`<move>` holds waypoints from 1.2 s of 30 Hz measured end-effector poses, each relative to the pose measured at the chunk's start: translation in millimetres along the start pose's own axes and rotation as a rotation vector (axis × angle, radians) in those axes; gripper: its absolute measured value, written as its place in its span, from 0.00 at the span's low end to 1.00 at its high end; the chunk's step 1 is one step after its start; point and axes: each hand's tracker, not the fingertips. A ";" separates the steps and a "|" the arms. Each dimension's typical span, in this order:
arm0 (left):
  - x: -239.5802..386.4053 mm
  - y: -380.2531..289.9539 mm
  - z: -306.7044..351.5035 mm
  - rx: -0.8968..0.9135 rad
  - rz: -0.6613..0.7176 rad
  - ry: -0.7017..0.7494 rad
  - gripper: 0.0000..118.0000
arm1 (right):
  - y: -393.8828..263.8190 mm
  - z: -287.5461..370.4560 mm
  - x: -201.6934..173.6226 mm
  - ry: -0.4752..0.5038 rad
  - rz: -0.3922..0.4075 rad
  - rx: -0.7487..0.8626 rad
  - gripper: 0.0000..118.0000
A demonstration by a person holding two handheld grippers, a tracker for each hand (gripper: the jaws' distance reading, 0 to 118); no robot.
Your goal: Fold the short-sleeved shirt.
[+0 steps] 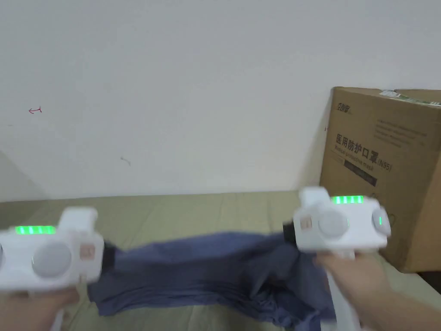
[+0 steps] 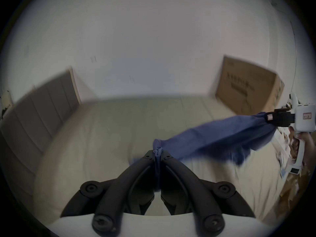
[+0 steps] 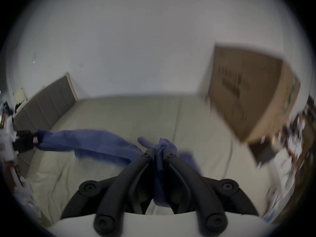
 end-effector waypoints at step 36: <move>4.9 -211.1 178.1 -0.010 0.219 -0.116 1.00 | -237.7 182.4 37.8 0.193 -0.245 -0.096 0.93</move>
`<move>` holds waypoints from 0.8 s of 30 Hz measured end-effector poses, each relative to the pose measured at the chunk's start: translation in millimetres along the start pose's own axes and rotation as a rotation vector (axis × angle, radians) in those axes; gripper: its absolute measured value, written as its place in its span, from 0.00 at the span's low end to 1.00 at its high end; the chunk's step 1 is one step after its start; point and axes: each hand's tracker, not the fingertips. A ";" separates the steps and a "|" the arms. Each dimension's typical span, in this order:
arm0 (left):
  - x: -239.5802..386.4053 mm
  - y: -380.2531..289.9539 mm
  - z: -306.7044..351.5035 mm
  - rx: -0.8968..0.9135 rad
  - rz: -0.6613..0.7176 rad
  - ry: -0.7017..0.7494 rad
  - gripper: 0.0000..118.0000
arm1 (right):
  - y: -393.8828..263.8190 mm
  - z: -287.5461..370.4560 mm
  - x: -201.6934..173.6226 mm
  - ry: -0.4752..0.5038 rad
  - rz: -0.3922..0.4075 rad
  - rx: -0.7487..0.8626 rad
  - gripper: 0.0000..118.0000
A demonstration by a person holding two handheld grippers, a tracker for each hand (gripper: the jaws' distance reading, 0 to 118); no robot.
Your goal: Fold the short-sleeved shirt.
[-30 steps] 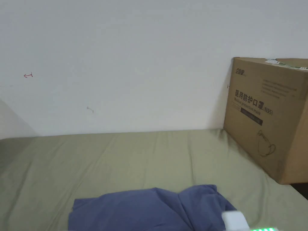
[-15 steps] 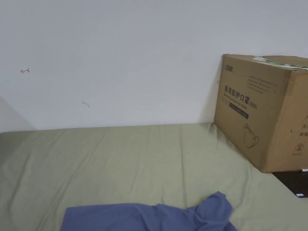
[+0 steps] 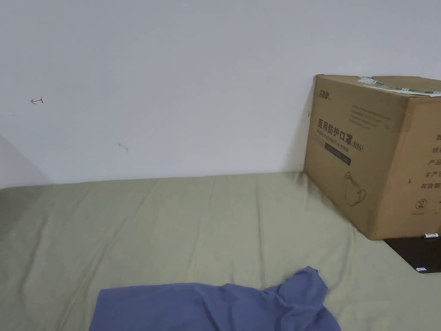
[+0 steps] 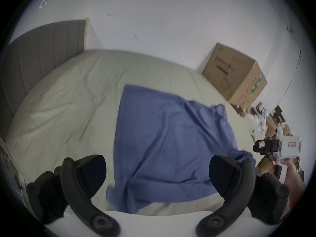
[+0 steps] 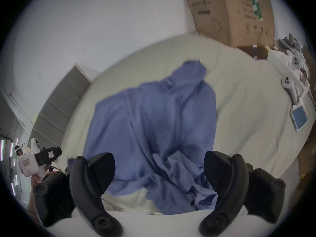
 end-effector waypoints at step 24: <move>-58.5 211.4 -178.2 -0.110 -0.047 0.055 0.11 | 17.9 22.1 -64.7 0.080 0.304 0.358 0.00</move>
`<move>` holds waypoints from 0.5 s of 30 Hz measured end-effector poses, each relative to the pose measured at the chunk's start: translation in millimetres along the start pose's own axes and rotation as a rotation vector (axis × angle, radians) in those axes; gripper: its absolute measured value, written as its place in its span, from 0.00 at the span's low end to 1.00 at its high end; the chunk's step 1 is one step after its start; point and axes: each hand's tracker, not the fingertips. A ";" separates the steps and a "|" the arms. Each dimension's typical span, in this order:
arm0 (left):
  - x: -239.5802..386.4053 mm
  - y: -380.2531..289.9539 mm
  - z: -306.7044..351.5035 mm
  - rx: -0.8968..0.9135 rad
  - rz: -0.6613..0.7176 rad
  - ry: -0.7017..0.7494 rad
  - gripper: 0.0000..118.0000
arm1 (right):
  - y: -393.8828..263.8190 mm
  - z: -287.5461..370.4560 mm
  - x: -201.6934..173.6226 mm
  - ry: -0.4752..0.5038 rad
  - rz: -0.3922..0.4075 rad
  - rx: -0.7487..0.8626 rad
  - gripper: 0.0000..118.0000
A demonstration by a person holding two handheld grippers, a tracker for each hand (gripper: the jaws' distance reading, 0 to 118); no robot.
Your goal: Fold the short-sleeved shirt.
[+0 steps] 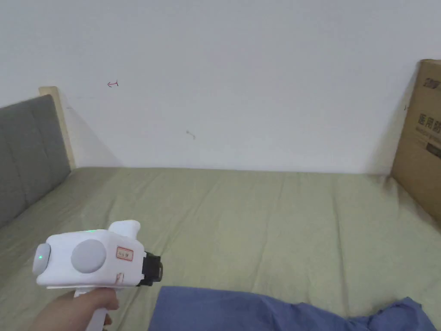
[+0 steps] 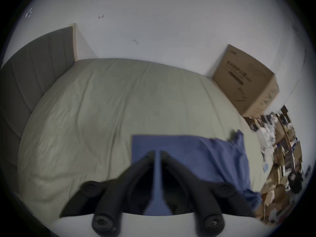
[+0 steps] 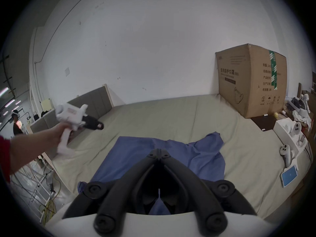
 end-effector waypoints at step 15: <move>-32.1 -28.2 -179.8 -0.193 -0.138 0.175 0.96 | -26.2 -70.8 26.0 -0.016 -0.019 -0.157 0.00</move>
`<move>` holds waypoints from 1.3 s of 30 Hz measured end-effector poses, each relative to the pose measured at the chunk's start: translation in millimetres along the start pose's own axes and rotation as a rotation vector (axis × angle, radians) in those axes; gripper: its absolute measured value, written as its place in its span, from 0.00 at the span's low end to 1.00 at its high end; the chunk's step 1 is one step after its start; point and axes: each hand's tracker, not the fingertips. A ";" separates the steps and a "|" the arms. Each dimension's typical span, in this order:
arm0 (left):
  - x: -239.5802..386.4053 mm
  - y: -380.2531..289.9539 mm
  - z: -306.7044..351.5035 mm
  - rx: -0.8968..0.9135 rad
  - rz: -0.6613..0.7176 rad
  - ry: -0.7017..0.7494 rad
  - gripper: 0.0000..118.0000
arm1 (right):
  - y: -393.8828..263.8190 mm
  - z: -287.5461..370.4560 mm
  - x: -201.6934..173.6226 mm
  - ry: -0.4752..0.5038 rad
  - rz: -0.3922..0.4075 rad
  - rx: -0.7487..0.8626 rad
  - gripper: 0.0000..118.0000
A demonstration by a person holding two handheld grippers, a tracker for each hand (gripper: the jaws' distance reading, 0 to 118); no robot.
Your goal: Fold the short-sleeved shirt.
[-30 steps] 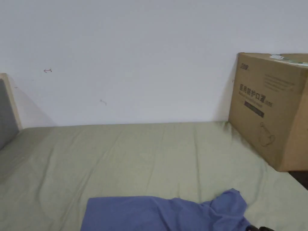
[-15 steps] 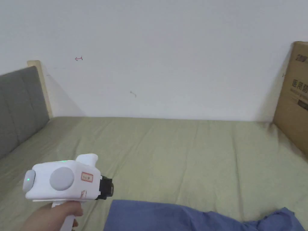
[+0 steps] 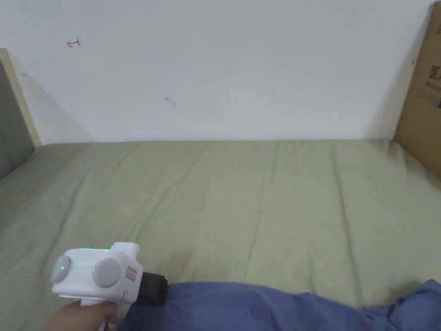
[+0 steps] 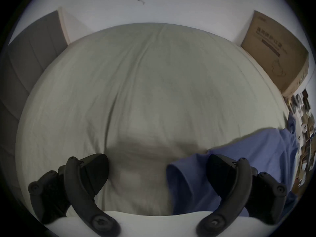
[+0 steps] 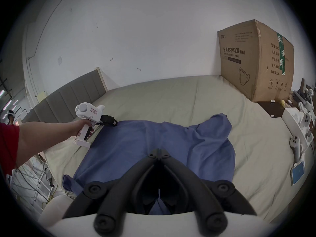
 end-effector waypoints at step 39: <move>-38.3 -31.1 78.9 -0.001 0.107 0.133 0.02 | 111.6 -254.9 194.8 -0.254 -0.246 -0.625 0.01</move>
